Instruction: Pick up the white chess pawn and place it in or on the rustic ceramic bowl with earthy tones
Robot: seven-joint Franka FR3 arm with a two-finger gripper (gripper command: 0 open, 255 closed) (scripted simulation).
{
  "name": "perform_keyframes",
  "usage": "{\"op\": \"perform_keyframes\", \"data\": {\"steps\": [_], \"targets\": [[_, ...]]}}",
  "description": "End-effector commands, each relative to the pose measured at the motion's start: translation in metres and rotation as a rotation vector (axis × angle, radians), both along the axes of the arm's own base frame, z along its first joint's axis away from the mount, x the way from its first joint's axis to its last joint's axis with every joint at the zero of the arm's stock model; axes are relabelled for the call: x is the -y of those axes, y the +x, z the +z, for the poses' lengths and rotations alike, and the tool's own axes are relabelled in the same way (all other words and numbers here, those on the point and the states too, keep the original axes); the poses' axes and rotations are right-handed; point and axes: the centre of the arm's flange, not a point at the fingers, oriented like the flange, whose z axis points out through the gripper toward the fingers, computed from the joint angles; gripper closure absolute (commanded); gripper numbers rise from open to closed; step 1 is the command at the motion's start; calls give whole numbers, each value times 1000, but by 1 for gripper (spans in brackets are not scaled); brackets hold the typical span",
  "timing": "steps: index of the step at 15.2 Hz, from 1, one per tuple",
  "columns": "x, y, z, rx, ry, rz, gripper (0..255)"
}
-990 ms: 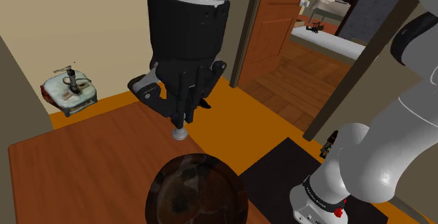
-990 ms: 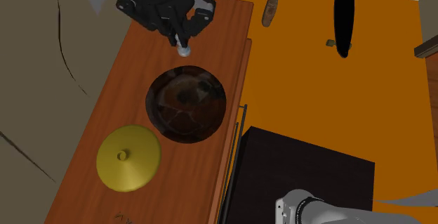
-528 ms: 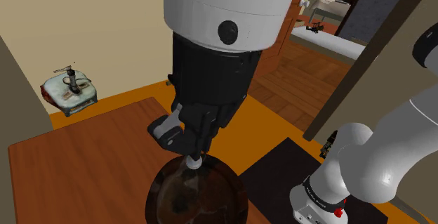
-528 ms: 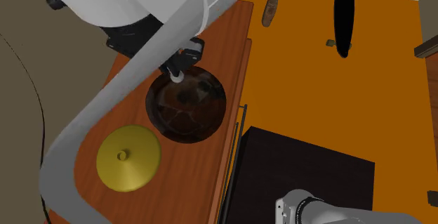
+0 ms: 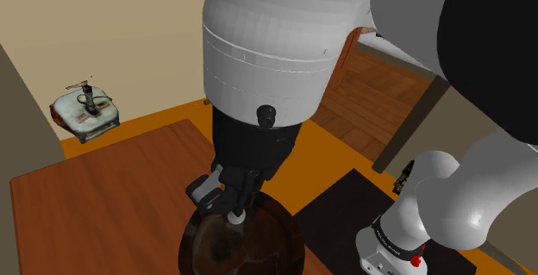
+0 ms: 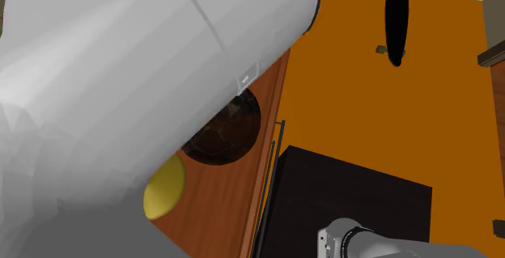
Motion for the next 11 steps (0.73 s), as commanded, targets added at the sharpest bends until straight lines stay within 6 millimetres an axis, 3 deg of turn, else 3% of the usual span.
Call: {"op": "perform_keyframes", "data": {"steps": [1, 5, 11], "targets": [[1, 0, -10, 0, 0, 0, 255], [1, 0, -28, 0, 0, 0, 255], [1, 0, -28, 0, 0, 0, 255]]}}
